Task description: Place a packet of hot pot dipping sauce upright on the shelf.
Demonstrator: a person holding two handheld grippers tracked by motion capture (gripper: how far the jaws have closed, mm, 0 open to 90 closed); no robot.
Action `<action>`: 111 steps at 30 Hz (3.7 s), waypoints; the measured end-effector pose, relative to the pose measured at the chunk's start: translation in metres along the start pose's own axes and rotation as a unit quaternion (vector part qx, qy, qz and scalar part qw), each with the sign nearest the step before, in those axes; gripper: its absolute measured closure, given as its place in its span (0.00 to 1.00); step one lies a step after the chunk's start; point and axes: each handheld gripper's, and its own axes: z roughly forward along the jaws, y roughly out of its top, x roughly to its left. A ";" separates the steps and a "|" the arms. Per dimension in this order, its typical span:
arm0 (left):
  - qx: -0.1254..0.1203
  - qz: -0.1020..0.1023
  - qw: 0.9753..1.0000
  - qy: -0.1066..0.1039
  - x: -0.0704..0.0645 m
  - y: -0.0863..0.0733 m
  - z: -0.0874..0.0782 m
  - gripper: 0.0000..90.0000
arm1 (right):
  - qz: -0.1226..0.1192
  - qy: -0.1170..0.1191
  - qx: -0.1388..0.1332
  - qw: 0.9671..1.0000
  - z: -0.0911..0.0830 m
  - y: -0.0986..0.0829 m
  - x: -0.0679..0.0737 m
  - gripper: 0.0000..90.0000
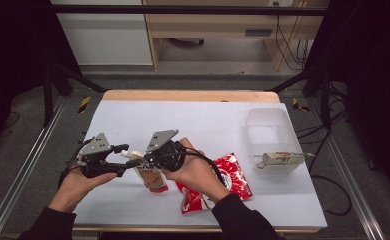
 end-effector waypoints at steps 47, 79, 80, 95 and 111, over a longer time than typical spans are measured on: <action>0.044 0.127 0.989 -0.063 -0.052 0.062 -0.004 0.81 | -0.047 -0.007 0.092 0.995 -0.032 -0.008 -0.008 0.61; 0.006 0.030 1.000 -0.002 -0.038 -0.006 -0.001 0.24 | -0.070 -0.045 0.103 0.991 -0.069 0.013 -0.047 0.97; 0.005 0.024 1.000 -0.002 -0.037 -0.010 0.000 0.23 | -0.069 -0.049 0.103 0.991 -0.072 0.013 -0.049 0.97; 0.006 -0.016 0.999 0.039 -0.030 -0.048 0.009 0.14 | -0.070 -0.091 0.084 0.990 -0.127 -0.001 -0.066 0.97; -0.005 -0.036 0.997 0.065 -0.022 -0.064 0.006 0.10 | -0.053 -0.129 0.076 0.987 -0.171 -0.015 -0.086 0.97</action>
